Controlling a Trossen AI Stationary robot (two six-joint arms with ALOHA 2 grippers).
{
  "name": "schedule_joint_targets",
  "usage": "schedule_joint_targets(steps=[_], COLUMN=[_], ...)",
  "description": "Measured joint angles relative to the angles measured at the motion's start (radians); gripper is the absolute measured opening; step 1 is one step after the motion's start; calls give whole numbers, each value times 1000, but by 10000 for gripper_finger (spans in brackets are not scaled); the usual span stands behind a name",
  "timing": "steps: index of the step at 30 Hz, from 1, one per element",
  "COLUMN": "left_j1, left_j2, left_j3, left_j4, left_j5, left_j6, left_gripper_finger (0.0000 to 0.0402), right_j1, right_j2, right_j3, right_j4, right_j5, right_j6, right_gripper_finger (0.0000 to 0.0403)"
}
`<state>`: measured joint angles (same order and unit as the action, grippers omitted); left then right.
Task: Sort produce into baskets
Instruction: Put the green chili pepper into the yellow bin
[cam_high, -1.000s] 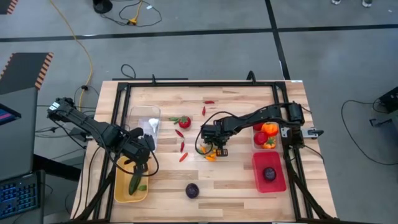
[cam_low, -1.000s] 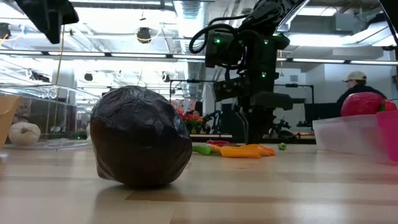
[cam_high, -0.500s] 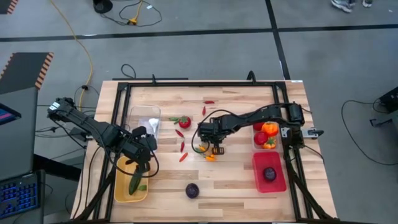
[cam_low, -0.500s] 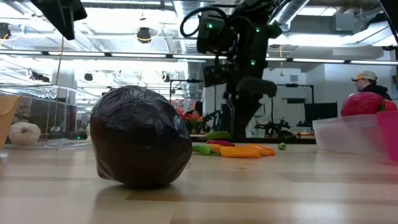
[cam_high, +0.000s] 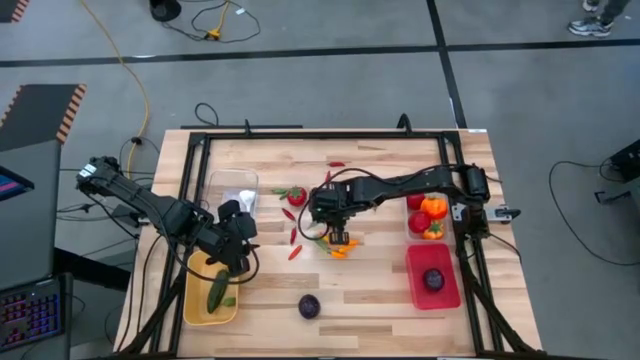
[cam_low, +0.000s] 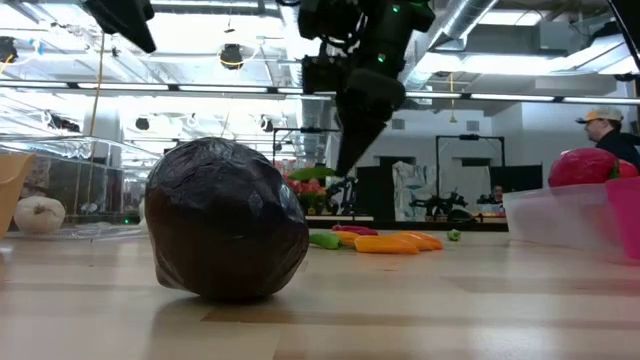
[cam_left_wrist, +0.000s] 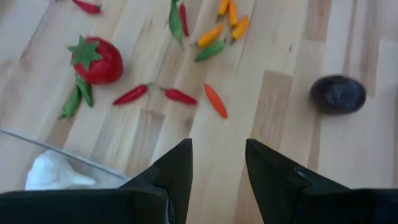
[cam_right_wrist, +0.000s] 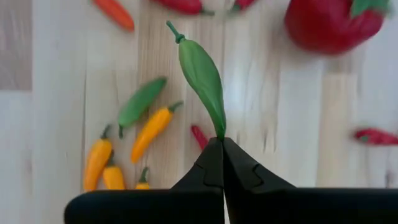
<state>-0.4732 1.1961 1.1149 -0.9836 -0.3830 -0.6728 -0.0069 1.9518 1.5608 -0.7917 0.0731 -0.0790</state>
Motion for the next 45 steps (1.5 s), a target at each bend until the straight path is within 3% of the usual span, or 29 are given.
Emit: schedule_joint_targets(steps=[15,24,45], left_j1=[94,171,296], left_j2=[0,37,98], left_j3=[0,0,0], left_j4=[41,43,105], left_j5=[10,89,81], left_j6=[0,2,140], left_gripper_finger=[205,208,206], right_j1=[33,34,52], right_j2=[-1,-1,-1], right_j3=[64,64,64], right_j4=[214,346,436], right_j5=[0,1,1], right_j6=[19,19,19], right_gripper_finger=[23,22,22])
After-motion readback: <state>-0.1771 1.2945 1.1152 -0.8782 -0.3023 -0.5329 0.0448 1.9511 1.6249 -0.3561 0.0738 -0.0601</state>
